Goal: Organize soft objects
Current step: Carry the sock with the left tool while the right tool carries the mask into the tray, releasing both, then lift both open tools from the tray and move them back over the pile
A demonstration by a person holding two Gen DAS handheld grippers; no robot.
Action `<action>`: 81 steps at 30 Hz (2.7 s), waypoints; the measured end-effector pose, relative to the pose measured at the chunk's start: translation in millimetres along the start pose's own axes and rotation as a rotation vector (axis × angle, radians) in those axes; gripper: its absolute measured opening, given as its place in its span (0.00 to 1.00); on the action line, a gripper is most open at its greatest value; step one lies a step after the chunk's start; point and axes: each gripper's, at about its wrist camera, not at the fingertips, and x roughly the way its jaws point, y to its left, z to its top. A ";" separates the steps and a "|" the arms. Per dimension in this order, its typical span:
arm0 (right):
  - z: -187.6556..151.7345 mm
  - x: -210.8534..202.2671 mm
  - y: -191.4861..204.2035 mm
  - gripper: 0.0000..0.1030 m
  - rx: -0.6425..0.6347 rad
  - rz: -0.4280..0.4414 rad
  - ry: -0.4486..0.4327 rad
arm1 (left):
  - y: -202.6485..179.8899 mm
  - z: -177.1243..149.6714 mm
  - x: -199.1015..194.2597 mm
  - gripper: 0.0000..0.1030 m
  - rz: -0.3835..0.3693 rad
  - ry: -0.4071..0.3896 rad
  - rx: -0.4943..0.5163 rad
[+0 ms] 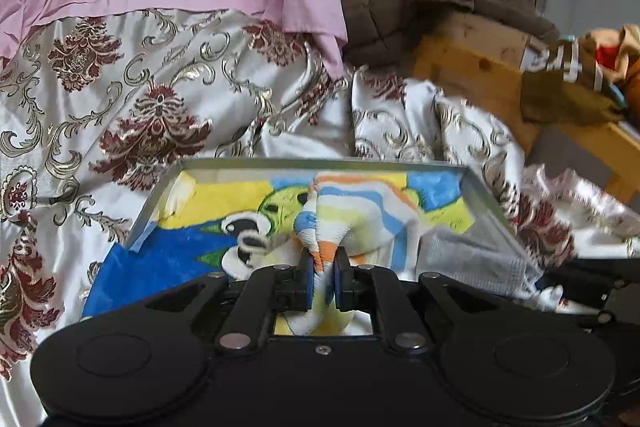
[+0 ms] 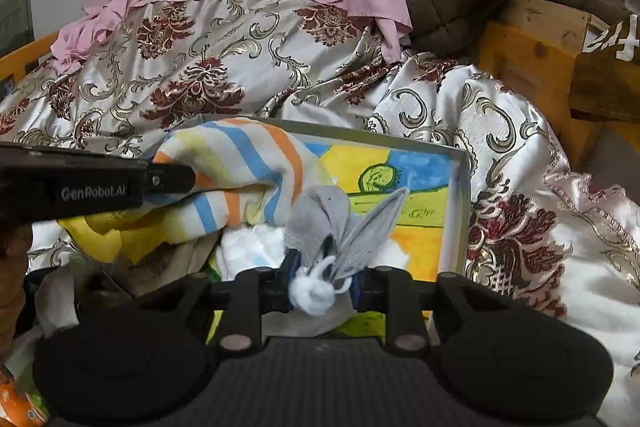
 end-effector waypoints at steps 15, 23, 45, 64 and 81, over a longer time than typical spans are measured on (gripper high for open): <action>-2.8 -25.4 -7.9 0.80 0.016 -0.037 -0.005 | -2.1 -9.4 -26.3 0.30 -0.027 -0.001 -0.006; -0.2 -57.2 -12.9 0.92 0.041 -0.038 -0.032 | -4.4 -4.8 -58.1 0.51 -0.022 -0.036 0.004; -4.5 -209.2 20.5 1.00 0.108 0.012 -0.242 | 6.1 -17.8 -228.2 0.94 0.014 -0.218 -0.024; -71.3 -311.3 80.9 1.00 0.136 0.013 -0.412 | 22.0 -93.1 -334.9 0.99 0.075 -0.262 -0.071; -141.1 -322.5 119.6 1.00 0.176 -0.100 -0.399 | 30.3 -153.2 -347.7 0.99 0.113 -0.199 -0.041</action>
